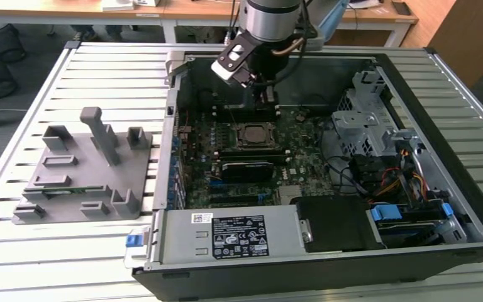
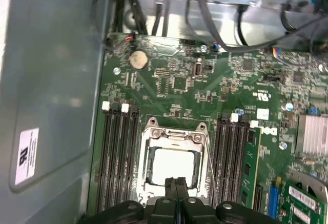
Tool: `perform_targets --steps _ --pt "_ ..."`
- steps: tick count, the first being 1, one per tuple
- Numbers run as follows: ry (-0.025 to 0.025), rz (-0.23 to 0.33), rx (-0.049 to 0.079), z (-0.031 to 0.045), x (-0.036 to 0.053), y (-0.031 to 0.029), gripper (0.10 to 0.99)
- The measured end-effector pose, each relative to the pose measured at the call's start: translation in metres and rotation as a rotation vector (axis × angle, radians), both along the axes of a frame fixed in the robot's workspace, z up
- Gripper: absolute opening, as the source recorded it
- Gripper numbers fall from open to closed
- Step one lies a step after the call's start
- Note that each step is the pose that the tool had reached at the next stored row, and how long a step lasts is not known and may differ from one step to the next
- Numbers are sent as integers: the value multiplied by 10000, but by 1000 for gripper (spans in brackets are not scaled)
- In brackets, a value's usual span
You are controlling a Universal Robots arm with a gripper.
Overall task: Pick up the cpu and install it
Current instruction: 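Install the first cpu locking lever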
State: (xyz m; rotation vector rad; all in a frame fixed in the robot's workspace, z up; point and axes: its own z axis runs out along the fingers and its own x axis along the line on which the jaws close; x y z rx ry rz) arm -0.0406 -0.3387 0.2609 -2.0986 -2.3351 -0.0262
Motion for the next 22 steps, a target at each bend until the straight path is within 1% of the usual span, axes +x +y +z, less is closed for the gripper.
perform_targets --steps 18,20,22 --pt "0 3275 0 -14 0 0 106" --pt "0 3505 0 -16 0 0 106" --pt "-1 3565 2 -17 -1 2 106"
